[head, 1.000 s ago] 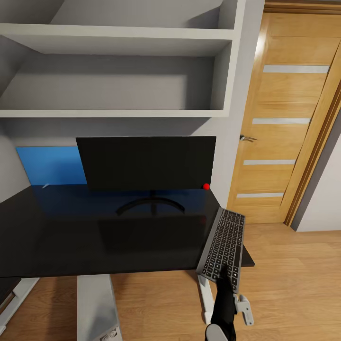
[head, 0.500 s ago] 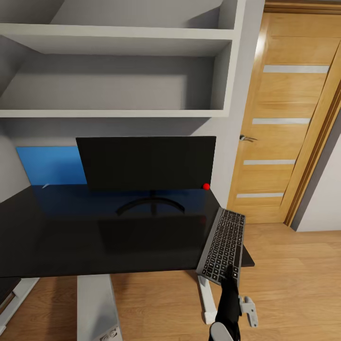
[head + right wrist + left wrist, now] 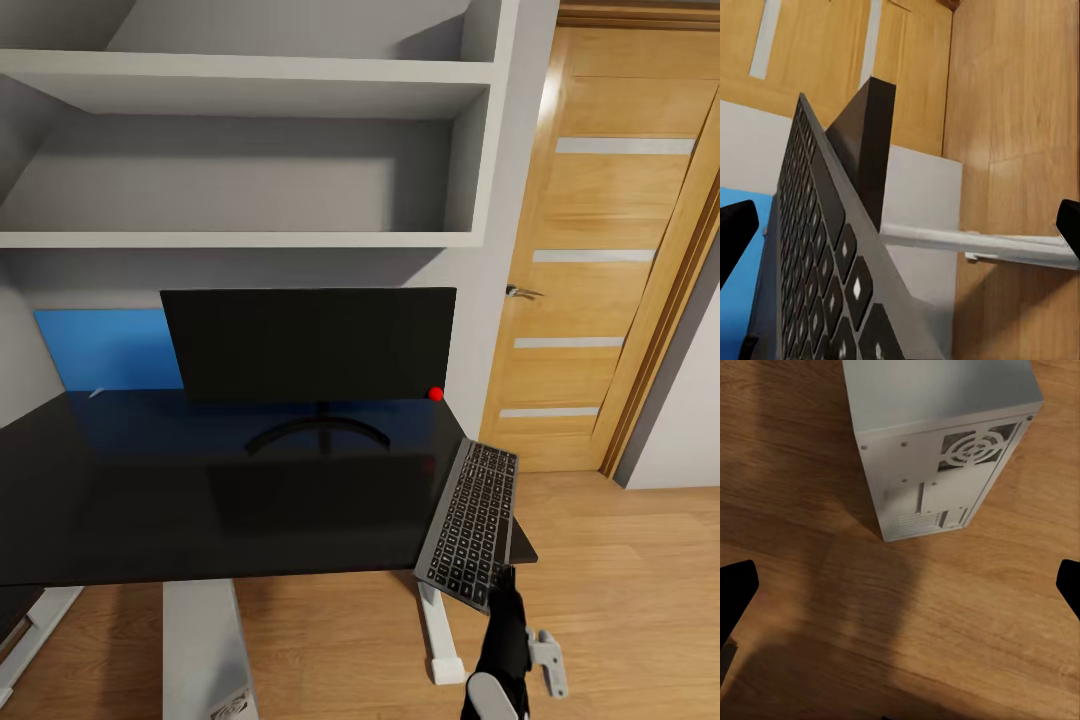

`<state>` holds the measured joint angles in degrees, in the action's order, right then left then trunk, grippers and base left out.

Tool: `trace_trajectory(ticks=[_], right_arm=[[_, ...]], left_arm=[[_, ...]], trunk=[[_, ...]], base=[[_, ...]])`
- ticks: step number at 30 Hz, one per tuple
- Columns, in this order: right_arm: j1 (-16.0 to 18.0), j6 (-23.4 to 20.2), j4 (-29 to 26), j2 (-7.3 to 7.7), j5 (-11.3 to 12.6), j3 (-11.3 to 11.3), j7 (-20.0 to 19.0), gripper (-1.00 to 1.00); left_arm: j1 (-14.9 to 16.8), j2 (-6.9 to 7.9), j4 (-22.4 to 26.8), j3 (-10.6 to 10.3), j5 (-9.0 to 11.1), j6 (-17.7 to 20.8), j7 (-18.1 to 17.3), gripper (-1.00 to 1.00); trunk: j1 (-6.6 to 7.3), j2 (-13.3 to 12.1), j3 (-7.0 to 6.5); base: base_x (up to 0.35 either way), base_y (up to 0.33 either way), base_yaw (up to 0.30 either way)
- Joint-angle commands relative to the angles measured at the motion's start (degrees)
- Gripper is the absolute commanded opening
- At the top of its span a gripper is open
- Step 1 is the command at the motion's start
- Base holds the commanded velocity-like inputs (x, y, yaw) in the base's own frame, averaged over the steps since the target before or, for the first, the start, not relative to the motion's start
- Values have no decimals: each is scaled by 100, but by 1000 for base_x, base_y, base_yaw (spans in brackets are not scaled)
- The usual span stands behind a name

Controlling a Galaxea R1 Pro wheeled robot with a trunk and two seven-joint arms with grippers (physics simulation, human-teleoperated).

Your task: In the bedroom, organize the workspace by keeping the computer under the desk, ensuring the monitor is on the desk, placing the keyboard on the desk next to the monitor, placing the mouse on the desk next to the keyboard, moving the folder from the swivel chair onto the desk next to the mouse, stacking the notebook on top of the folder with the pen on top of the notebook, and positioning the swivel chair next to the desk.

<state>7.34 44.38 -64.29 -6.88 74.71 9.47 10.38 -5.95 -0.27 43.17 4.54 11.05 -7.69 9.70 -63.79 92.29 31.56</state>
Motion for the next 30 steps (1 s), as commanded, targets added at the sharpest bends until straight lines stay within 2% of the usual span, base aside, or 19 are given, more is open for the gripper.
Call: trace_trajectory(ticks=[1, 5, 8, 13, 14, 20, 22, 27, 29, 30], right_arm=[[4, -10, -4, 2, -17, -37, 46, 100], [4, -150, -5, 27, -17, -192, 41, 100], [5, -249, -5, 109, -17, -308, 37, 100], [5, -337, -10, 299, -17, -372, 41, 100], [5, -418, -16, 420, -17, -383, 40, 100], [8, -828, -46, 832, -22, -402, 13, 100], [11, -968, -47, 1027, -26, -452, 6, 100], [12, -1079, -5, 1366, -49, -690, 0, 100], [13, -1112, 190, 1648, -65, -831, -7, 100], [13, -1116, 260, 1721, -69, -847, -9, 100]], left_arm=[[-2, -4, 7, 3, 55, -13, 1, 100], [-2, -4, 7, 3, 55, -13, -1, 100], [-5, -2, 7, 3, 55, -13, 2, 100], [-3, 0, 7, 3, 60, -9, 4, 100], [-3, 0, 7, 3, 62, -7, 4, 100], [-3, 2, 7, 6, 63, -5, 5, 100], [-3, 1, 7, 7, 64, -5, 5, 100], [-3, 2, 7, 9, 64, -1, 6, 100], [-4, 2, 7, 9, 64, -1, 6, 100], [-4, 1, 7, 10, 64, -2, 7, 100]], trunk=[[0, 3, 5], [0, 3, 5], [0, 3, 5], [0, 3, 5], [0, 3, 5], [0, 3, 5], [0, 3, 5], [0, 3, 5], [0, 3, 5], [0, 3, 5]], base=[[0, 0, 0], [0, 0, 0], [0, 0, 0], [0, 0, 0], [0, 0, 0], [0, 0, 0], [0, 0, 0], [0, 0, 0], [0, 0, 0], [0, 0, 0]])
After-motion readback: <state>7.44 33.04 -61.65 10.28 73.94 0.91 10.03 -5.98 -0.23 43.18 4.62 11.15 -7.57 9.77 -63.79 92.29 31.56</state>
